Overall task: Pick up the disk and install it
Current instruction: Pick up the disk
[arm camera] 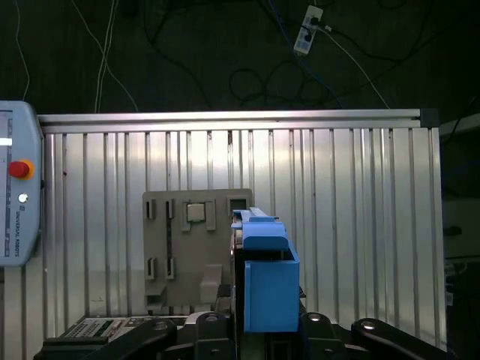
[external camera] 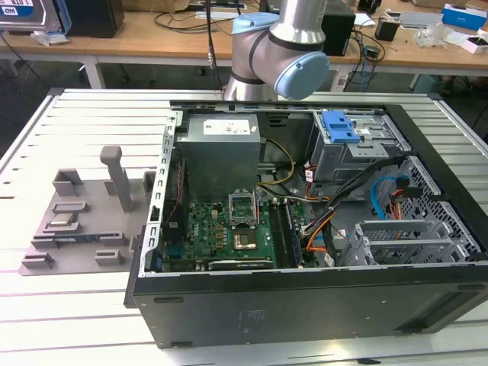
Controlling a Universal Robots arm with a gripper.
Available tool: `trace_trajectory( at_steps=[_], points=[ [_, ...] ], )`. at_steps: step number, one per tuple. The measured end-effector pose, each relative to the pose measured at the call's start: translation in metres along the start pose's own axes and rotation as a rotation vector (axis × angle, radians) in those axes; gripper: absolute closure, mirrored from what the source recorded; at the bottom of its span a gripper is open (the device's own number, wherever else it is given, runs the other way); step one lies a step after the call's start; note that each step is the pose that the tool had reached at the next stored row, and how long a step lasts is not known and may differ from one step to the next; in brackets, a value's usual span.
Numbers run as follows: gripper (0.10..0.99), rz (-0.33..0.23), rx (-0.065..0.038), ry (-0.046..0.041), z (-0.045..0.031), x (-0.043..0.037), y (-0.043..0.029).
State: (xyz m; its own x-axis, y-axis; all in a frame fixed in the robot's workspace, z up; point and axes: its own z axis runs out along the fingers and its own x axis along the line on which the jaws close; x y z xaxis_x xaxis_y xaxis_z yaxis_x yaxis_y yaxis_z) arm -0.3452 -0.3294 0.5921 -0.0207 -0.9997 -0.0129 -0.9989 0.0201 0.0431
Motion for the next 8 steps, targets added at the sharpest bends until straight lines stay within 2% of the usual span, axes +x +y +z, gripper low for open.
trace_trajectory(
  at_steps=[7,8],
  points=[
    [0.725,0.000,0.000,0.0001,-0.0217,-0.0003,0.0009],
    [0.725,0.000,0.000,-0.0001,-0.0226,-0.0003,0.0009]
  ],
)
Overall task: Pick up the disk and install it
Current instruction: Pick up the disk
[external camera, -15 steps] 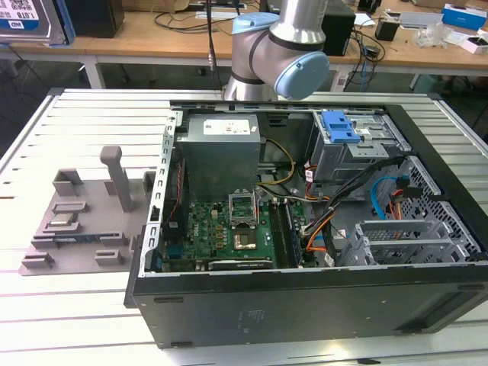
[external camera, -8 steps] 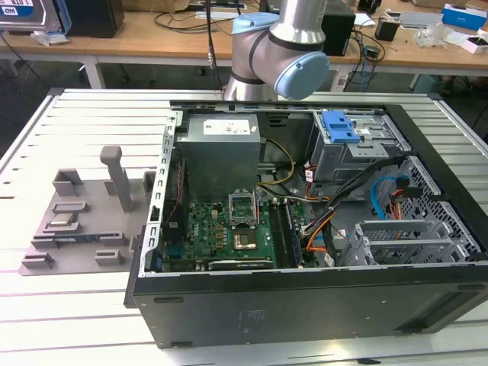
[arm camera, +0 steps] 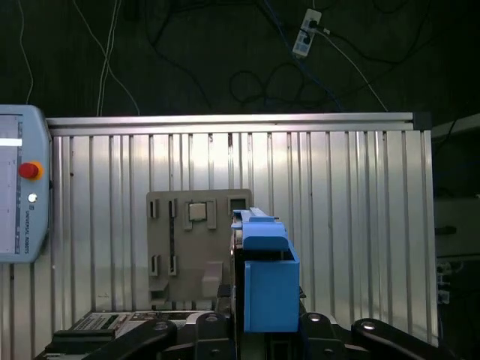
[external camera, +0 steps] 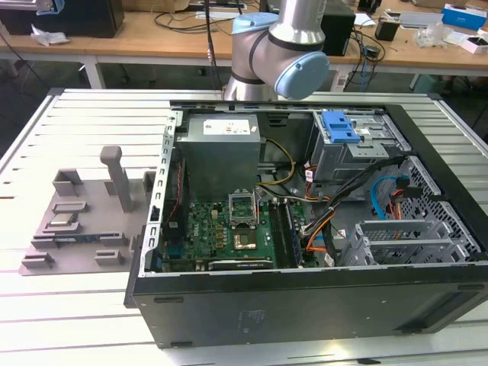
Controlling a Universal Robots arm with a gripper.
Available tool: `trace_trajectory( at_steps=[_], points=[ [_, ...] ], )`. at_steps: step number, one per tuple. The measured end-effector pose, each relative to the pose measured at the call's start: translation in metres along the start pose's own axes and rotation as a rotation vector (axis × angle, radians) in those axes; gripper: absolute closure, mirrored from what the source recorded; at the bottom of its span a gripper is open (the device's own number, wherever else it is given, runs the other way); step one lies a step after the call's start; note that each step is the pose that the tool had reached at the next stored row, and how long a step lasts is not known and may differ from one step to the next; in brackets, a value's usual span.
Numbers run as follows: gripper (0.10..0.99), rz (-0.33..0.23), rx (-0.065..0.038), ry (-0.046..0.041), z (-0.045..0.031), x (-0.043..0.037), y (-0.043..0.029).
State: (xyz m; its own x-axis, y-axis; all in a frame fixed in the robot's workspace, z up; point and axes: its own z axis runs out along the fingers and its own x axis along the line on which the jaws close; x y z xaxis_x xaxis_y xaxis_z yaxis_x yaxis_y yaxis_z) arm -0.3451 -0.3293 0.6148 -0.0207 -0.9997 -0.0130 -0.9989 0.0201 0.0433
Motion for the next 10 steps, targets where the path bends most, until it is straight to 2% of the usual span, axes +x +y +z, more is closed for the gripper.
trace_trajectory(
  at_steps=[5,9,10],
  points=[
    [0.725,0.000,0.000,-0.0012,0.0007,0.0001,0.0000],
    [0.725,0.000,0.000,-0.0013,0.0087,0.0001,-0.0006],
    [0.725,0.000,0.000,-0.0012,0.0132,0.0002,-0.0008]
  ],
)
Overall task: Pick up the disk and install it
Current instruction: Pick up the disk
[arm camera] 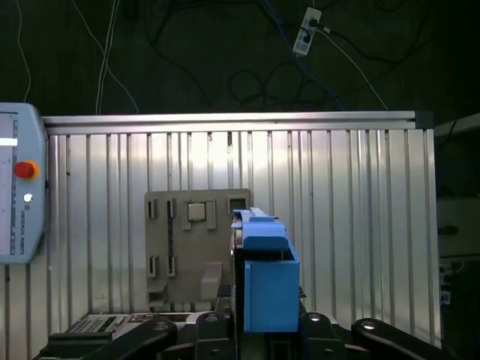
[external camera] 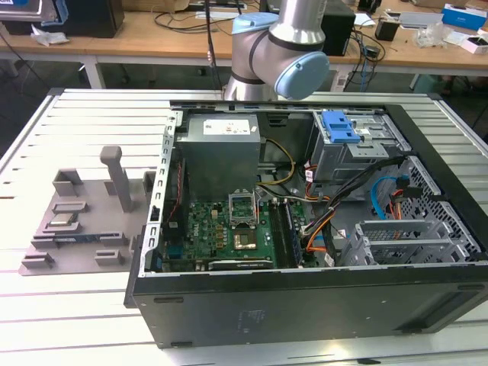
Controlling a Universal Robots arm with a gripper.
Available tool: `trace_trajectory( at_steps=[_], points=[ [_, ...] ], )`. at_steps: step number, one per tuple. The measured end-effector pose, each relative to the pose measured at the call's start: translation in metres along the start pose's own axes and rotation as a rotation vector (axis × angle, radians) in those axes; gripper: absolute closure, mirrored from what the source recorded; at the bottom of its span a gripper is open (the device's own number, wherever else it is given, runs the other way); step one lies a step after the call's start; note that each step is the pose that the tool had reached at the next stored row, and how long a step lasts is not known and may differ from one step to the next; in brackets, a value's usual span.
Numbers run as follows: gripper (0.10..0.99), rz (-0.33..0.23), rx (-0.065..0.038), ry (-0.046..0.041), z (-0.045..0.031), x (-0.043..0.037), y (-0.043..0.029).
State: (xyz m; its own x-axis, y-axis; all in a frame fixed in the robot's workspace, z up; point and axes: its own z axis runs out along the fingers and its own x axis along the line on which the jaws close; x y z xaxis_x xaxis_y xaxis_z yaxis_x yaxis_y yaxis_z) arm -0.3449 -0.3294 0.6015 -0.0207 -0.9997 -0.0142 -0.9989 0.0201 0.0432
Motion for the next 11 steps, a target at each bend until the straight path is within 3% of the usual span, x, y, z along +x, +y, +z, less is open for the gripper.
trace_trajectory(
  at_steps=[3,6,10,11],
  points=[
    [0.725,0.000,0.000,0.0000,0.0070,0.0001,-0.0029],
    [0.725,0.000,0.000,0.0003,0.0104,-0.0002,-0.0135],
    [0.725,0.000,0.000,0.0002,0.0105,-0.0008,-0.0471],
    [0.725,0.000,0.000,0.0003,0.0103,-0.0009,-0.0502]
  ],
)
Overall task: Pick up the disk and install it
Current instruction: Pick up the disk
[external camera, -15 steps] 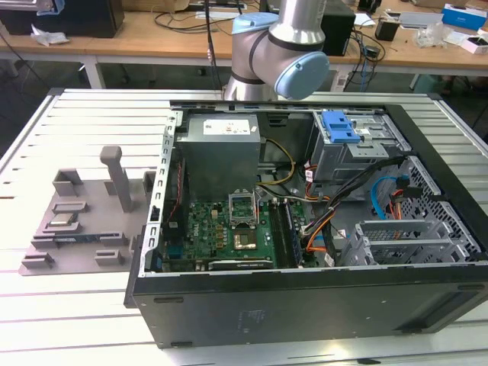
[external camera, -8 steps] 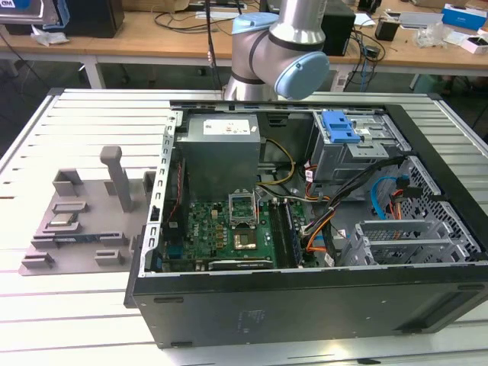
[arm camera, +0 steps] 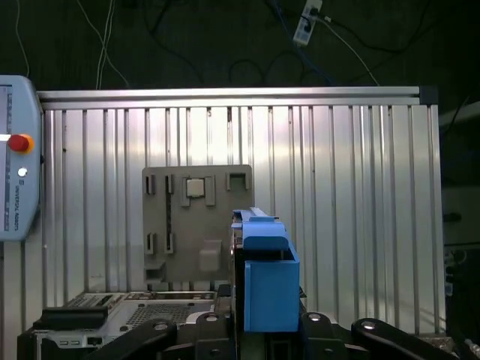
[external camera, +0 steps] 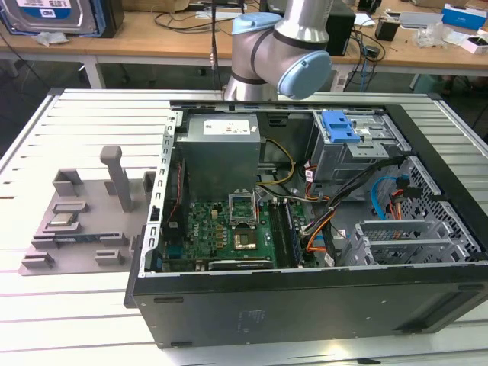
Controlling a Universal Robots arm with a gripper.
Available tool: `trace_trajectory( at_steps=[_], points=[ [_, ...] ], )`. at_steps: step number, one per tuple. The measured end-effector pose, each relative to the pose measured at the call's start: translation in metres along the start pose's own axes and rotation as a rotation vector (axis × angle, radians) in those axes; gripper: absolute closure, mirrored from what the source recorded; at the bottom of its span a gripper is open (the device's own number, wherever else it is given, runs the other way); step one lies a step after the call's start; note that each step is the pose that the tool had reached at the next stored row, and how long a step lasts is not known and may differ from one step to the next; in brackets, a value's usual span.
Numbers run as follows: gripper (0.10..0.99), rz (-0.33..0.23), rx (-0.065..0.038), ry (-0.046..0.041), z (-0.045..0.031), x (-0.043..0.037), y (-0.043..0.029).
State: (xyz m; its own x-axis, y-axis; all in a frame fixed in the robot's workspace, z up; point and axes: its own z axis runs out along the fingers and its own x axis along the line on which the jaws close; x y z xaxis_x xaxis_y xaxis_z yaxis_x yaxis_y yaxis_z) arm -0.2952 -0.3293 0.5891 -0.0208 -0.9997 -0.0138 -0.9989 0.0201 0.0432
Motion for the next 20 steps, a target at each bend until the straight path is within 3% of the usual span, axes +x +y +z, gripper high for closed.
trace_trajectory(
  at_steps=[3,12,17,20],
  points=[
    [0.725,0.000,0.000,-0.0001,-0.0003,-0.0002,-0.0128],
    [0.725,0.000,0.000,-0.0001,-0.0023,-0.0015,-0.0730],
    [0.725,0.000,0.000,0.0000,-0.0031,-0.0019,-0.0947],
    [0.725,0.000,0.000,0.0000,-0.0038,-0.0023,-0.1145]
  ],
)
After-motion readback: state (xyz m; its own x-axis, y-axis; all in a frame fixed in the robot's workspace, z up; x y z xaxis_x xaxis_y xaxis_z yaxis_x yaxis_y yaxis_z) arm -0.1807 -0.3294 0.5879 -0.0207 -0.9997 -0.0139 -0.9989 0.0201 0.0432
